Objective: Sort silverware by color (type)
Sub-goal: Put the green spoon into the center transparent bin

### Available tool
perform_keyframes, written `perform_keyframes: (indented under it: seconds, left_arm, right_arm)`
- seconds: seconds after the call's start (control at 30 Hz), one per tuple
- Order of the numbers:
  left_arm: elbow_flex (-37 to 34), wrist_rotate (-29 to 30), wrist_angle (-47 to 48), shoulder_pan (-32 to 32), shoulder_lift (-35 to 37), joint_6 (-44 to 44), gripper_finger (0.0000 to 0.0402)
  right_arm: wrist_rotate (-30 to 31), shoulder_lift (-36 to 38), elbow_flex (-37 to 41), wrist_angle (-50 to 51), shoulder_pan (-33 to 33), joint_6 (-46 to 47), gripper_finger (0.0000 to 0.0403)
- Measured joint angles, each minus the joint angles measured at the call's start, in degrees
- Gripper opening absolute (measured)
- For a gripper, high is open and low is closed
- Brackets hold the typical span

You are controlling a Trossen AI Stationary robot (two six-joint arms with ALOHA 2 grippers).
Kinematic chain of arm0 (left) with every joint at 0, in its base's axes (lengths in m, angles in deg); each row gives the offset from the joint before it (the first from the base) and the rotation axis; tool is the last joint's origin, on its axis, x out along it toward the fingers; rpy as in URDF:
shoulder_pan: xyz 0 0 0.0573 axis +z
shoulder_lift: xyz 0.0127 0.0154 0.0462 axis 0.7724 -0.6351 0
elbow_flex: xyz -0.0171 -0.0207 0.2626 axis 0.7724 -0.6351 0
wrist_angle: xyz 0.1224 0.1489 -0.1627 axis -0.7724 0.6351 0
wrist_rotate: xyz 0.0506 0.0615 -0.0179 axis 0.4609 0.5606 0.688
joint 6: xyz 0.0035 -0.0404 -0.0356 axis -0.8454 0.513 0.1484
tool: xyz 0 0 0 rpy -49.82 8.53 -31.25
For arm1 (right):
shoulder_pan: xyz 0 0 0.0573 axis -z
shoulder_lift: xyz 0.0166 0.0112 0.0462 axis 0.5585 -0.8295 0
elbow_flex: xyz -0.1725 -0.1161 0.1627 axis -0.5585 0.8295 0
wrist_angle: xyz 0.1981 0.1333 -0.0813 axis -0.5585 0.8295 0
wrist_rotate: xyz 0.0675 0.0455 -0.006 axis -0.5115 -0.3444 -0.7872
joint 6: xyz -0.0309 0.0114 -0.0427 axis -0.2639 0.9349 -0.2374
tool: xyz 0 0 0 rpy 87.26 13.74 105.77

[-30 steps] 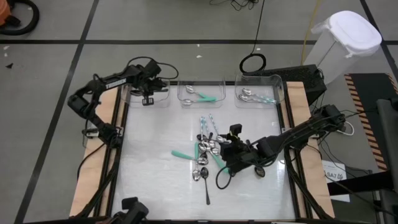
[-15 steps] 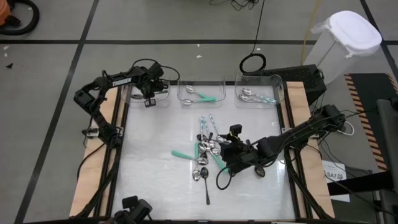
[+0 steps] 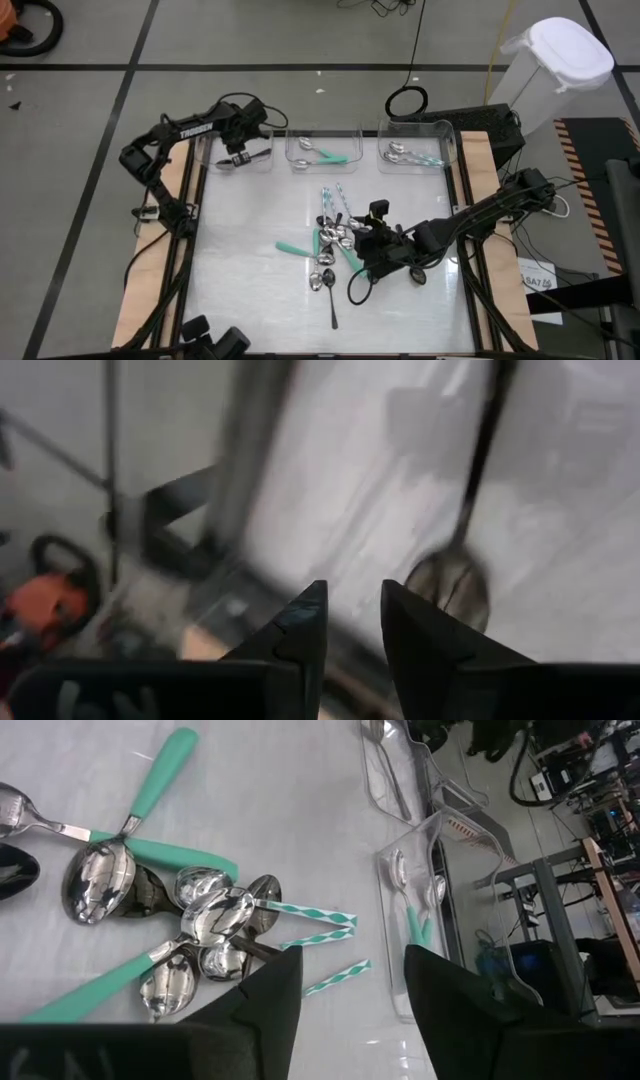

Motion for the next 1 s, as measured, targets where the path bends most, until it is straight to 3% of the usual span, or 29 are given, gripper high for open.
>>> perform_keyframes:
  seconds: [0.33,0.53,0.8,1.0]
  left_arm:
    - [10.92,2.28,8.51,-11.37,7.71,11.08,0.0099]
    - [11.43,-3.58,11.93,-21.57,13.64,25.61,0.0099]
    - [11.38,-3.7,11.32,-43.58,14.53,37.76,0.0099]
    - [11.38,-0.02,3.71,-60.03,11.58,40.03,0.0099]
  right_arm:
    - [-0.07,0.0,0.0,0.11,0.0,0.02,0.0171]
    - [-0.21,0.0,0.0,4.0,0.0,2.14,0.0171]
    - [-0.52,0.0,0.0,8.61,-0.01,8.54,0.0171]
    - [-8.64,-0.02,0.0,8.39,-0.09,12.41,0.0171]
